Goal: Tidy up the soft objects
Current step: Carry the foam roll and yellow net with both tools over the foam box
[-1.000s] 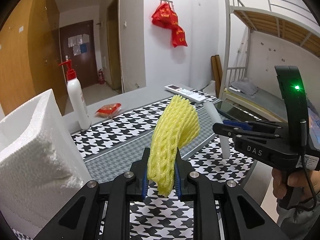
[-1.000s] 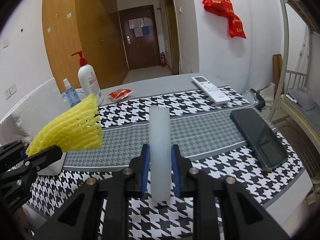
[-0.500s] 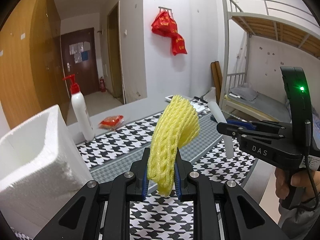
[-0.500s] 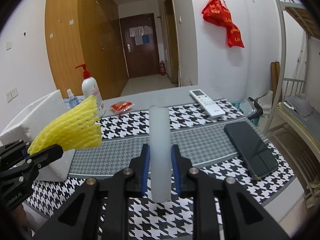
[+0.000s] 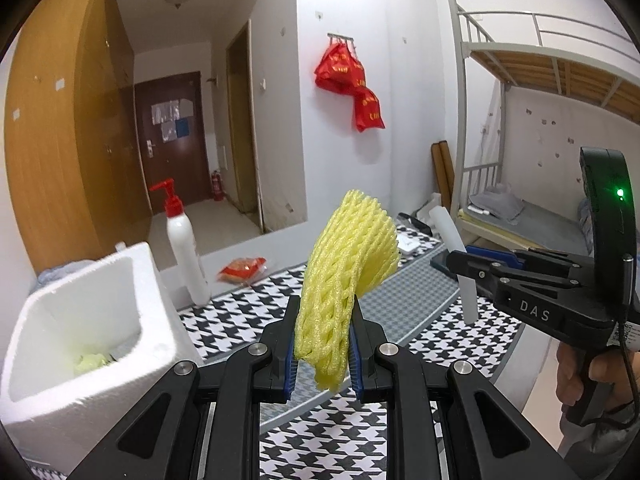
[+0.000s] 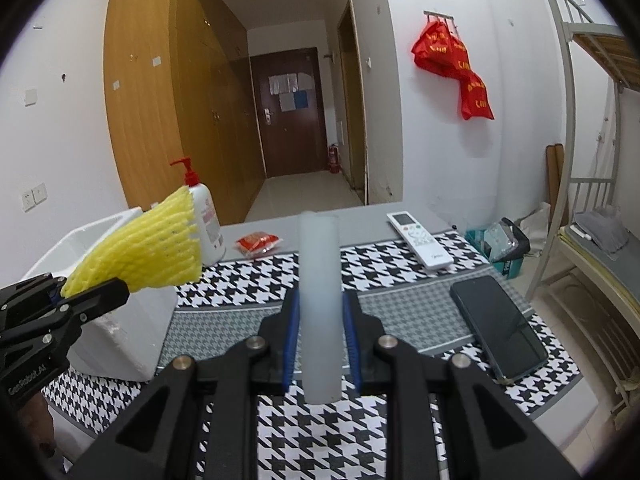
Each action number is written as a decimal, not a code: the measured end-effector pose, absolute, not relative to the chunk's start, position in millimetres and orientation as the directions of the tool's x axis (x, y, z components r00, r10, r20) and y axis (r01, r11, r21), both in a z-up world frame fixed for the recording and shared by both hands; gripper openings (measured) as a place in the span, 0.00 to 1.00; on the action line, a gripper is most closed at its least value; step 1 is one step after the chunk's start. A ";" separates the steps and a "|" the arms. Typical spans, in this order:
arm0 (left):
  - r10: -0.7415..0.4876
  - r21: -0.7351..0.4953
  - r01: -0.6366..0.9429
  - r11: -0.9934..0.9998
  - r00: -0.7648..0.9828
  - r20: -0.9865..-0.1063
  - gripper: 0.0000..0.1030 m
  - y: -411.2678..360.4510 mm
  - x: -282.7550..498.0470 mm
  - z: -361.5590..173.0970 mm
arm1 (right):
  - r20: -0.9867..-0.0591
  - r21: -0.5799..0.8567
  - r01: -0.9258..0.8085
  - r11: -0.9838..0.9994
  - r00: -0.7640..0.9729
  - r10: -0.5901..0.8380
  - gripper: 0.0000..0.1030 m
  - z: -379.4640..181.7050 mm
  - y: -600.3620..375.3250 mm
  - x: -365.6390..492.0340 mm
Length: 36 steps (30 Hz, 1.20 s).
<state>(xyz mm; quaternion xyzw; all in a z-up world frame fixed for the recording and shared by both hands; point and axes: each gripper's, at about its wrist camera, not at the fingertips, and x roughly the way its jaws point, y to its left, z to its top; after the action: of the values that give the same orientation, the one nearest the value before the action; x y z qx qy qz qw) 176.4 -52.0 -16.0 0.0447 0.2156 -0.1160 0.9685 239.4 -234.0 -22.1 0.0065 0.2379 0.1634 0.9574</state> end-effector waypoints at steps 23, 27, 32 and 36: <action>-0.116 0.058 0.143 0.988 0.937 -0.331 0.21 -29.4 151.7 15.1 | -0.371 0.089 -0.406 0.910 0.834 0.408 0.24 5.7 -210.5 228.9; -0.091 0.064 0.117 0.991 0.944 -0.316 0.21 -23.3 147.1 19.3 | -0.362 0.092 -0.424 0.901 0.829 0.427 0.25 8.3 -205.5 228.0; -0.046 0.081 0.073 0.994 0.956 -0.290 0.21 -16.5 142.5 26.1 | -0.350 0.088 -0.447 0.890 0.823 0.447 0.25 13.5 -198.8 227.8; -0.013 0.078 0.036 0.996 0.960 -0.281 0.21 -6.9 139.8 29.5 | -0.341 0.076 -0.473 0.878 0.815 0.468 0.24 18.8 -189.4 226.6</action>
<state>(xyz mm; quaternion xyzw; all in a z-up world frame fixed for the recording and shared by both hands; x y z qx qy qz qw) 139.8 -6.9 29.5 0.0412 0.1417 -0.0123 0.9890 226.6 -189.4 18.8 -0.0063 0.1775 0.2469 0.9526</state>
